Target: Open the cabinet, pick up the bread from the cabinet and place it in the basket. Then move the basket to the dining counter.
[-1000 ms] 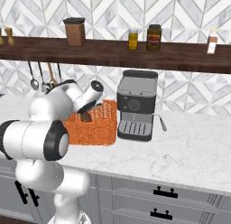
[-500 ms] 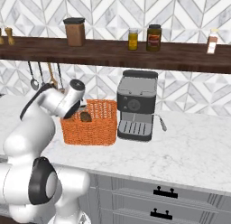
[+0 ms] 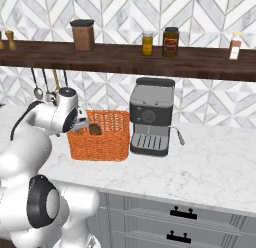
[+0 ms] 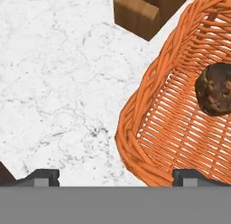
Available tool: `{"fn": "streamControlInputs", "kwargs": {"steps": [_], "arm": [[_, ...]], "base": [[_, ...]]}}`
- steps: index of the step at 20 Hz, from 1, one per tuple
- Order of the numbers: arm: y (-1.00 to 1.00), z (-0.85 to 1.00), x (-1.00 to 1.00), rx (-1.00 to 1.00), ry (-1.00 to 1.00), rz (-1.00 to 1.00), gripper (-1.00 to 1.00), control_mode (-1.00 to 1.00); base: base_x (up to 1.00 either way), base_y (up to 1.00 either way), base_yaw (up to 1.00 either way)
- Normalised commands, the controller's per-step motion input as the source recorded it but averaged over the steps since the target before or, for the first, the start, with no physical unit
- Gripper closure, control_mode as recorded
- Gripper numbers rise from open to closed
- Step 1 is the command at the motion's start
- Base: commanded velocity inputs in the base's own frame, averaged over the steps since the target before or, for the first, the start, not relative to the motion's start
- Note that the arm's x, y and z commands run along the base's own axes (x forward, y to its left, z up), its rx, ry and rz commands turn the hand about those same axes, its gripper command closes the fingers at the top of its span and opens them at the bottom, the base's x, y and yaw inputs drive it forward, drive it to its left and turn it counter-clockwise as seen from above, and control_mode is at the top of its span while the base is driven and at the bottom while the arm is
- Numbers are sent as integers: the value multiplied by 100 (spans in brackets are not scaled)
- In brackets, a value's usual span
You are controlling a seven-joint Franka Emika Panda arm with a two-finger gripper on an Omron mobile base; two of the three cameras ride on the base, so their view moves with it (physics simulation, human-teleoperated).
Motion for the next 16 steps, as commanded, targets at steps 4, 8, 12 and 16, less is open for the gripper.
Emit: {"fn": "streamControlInputs", "kwargs": {"steps": [4,8,12,16], "arm": [[0,-15,45,-10,17,0,-100,-100],[0,-10,29,-8,19,1,-100,-100],[0,-58,9,-12,15,2,-100,-100],[0,-73,1,-12,2,3,-100,-100]], "base": [[0,0,0],[0,0,0],[0,0,0],[0,0,0]]}}
